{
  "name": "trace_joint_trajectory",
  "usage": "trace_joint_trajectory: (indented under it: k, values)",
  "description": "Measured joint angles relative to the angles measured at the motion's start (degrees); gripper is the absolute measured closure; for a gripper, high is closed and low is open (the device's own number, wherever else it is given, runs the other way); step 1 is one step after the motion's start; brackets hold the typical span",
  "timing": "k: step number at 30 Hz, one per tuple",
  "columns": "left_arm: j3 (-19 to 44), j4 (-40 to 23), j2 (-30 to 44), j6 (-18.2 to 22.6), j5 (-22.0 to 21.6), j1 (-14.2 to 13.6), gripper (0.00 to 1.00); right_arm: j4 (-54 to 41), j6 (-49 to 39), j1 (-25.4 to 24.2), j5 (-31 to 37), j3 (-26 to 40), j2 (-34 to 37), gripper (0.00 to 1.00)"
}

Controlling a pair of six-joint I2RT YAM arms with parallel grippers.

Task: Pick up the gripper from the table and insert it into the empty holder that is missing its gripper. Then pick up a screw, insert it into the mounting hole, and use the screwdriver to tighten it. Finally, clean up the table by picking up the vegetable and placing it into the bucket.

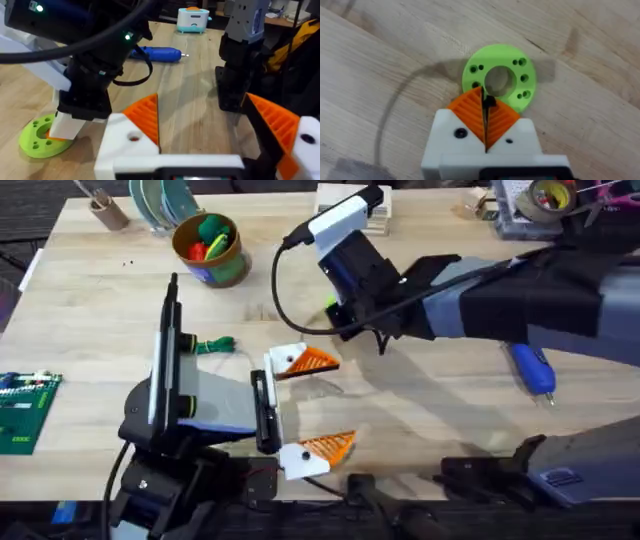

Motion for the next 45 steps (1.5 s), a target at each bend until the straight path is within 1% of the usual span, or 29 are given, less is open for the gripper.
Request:
trace_joint_trajectory:
  k: [9,20,26,28,32,36,45]
  values:
    - [0.0,0.0,0.0,0.0,0.0,0.0,0.005,-0.1,-0.2,0.0,0.0,0.0,0.0,0.993]
    - [0.0,0.0,0.0,0.0,0.0,0.0,0.008,-1.5,-0.2,0.0,0.0,0.4,0.0,0.850]
    - [0.0,0.0,0.0,0.0,0.0,0.0,0.008,-1.9,-0.2,0.0,-0.1,0.4,-0.2,0.831]
    - [0.0,0.0,0.0,0.0,0.0,0.0,0.008,-2.4,-0.2,0.0,-0.1,0.4,-0.4,0.789]
    - [0.0,0.0,0.0,0.0,0.0,0.0,0.007,-4.2,-0.2,0.0,-0.9,0.4,-0.7,0.750]
    - [0.0,0.0,0.0,0.0,0.0,0.0,0.007,-4.3,-0.2,0.0,-2.1,0.4,-0.8,0.746]
    - [0.0,0.0,0.0,0.0,0.0,0.0,0.007,-4.7,-0.2,-0.2,-2.5,0.4,-0.9,0.760]
